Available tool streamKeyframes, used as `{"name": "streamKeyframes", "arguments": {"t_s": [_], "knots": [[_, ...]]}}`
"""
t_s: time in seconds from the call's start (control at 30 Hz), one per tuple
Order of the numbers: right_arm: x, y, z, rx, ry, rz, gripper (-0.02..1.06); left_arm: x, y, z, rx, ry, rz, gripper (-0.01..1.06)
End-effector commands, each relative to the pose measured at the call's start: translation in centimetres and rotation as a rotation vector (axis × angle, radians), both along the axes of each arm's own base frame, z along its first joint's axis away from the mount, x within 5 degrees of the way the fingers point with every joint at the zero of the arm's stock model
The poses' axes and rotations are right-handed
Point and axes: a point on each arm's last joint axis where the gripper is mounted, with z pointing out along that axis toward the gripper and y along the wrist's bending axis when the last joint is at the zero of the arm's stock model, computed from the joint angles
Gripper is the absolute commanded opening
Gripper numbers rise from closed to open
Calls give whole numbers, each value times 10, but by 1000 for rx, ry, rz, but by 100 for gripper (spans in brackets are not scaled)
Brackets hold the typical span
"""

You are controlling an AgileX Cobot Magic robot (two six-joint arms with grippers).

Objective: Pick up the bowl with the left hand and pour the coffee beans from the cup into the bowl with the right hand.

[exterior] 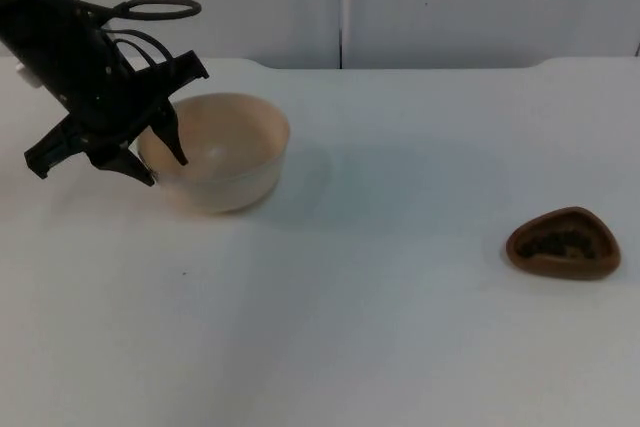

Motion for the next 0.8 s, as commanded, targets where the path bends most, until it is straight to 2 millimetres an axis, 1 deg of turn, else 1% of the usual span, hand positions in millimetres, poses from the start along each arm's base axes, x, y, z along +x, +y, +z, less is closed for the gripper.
{"name": "streamKeyframes", "arguments": {"t_s": [0.0, 0.47, 0.57, 0.67, 0.73, 0.77], "knots": [[0, 0, 0, -8, -10, -6, 105, 2, 0, 2, 2, -18, 3, 34], [0, 0, 0, -8, -10, -6, 105, 1, 0, 2, -1, -7, 1, 34], [0, 0, 0, -8, -10, -6, 105, 0, 0, 1, -1, -1, -1, 32], [0, 0, 0, -8, -10, -6, 105, 0, 0, 1, -1, 4, -4, 26], [0, 0, 0, -8, -10, -6, 105, 0, 0, 1, 2, 2, -13, 18], [0, 0, 0, -8, -10, -6, 105, 0, 0, 1, 2, 2, -13, 18]]}}
